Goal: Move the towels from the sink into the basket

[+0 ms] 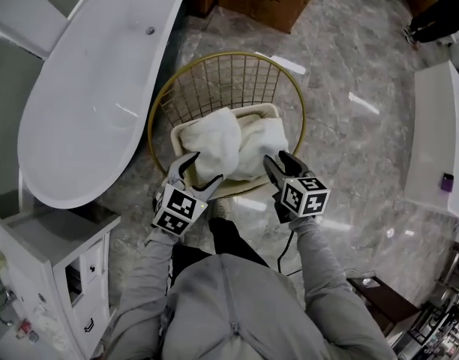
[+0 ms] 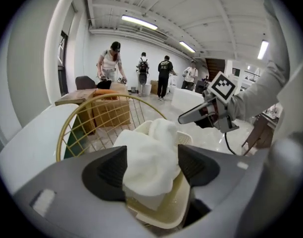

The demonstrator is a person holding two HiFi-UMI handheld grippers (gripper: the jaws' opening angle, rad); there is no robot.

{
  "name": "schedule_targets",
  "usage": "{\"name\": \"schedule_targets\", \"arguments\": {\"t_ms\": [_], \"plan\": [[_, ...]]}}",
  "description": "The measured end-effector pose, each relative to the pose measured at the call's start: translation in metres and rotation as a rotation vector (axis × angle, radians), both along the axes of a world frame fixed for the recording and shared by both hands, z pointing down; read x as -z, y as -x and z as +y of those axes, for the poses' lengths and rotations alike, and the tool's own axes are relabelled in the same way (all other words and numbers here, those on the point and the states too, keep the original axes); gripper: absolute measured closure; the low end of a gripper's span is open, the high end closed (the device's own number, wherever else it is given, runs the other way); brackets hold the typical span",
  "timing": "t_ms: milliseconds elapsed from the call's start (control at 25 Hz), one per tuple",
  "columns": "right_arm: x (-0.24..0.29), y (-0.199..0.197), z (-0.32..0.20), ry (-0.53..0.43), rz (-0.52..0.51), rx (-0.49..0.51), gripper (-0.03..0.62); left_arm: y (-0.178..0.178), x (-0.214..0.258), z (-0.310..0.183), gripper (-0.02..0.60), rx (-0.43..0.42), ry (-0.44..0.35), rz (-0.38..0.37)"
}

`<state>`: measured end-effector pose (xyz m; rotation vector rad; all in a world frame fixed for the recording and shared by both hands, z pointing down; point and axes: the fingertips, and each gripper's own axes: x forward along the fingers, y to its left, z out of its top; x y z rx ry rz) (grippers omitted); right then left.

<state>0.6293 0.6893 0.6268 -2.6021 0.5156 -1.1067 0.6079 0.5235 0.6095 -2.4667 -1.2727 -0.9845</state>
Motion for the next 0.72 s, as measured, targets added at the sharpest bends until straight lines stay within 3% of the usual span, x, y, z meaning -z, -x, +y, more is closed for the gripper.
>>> {"name": "schedule_targets", "arguments": {"t_ms": [400,720], "plan": [[0.064,-0.005,-0.036,-0.097,0.136,0.051,0.407,0.028,0.084,-0.087,0.232,0.267,0.065,0.168],[0.123,0.017,-0.135,-0.171,0.226,0.216,0.407,0.108,0.166,-0.206,0.232,0.557,0.071,0.346]]}}
